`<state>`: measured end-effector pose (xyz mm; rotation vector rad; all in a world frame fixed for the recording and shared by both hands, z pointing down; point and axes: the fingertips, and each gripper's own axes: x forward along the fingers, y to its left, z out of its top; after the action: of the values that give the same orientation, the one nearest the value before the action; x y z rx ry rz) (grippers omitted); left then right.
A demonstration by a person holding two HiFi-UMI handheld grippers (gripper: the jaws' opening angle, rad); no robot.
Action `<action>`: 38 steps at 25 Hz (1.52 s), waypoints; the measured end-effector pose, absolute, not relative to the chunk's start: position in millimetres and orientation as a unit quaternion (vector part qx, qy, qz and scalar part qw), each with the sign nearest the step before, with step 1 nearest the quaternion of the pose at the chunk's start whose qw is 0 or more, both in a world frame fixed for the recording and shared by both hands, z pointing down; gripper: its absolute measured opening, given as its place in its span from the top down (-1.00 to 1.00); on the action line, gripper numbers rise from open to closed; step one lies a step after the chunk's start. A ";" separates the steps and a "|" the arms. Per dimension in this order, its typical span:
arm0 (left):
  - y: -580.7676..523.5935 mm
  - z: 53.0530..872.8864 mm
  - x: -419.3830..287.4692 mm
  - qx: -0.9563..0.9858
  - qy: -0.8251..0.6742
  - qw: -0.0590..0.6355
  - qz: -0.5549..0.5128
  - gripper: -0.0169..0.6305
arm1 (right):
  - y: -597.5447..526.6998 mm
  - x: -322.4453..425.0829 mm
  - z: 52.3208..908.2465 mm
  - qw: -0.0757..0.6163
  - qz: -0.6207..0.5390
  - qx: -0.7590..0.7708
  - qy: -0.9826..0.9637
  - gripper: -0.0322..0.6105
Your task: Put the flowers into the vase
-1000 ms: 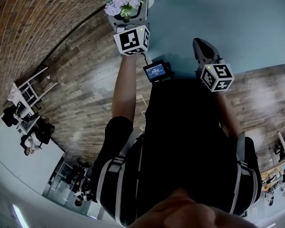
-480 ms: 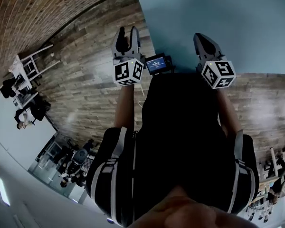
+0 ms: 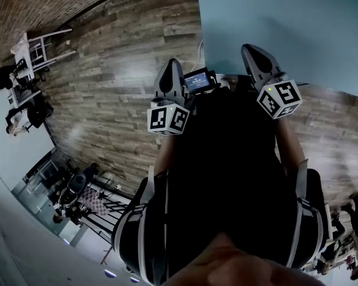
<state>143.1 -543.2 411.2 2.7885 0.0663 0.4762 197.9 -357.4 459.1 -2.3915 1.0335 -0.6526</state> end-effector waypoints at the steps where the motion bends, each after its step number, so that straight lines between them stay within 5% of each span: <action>1: -543.9 407.8 129.5 0.975 0.023 0.154 0.158 0.81 | -359.7 183.8 453.7 0.215 -0.234 -0.870 0.378 0.84; 6: -576.2 412.3 28.7 0.982 0.019 0.126 0.141 0.81 | -395.1 68.5 441.2 0.196 -0.226 -0.875 0.381 0.84; 13: -565.6 431.1 -83.5 0.969 0.038 0.209 0.128 0.81 | -392.2 -76.0 446.8 0.179 -0.235 -0.886 0.358 0.84; 23: -528.8 408.5 -159.2 0.974 0.039 0.183 0.128 0.81 | -389.2 -154.6 405.6 0.162 -0.198 -0.868 0.426 0.85; 38: -487.7 402.0 -156.4 0.975 0.076 0.164 0.131 0.81 | -362.2 -162.4 403.7 0.158 -0.192 -0.875 0.415 0.84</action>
<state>-156.4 -487.7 402.0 2.7785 0.2156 0.3736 -162.4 -362.2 403.7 -2.5035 1.1872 -0.5478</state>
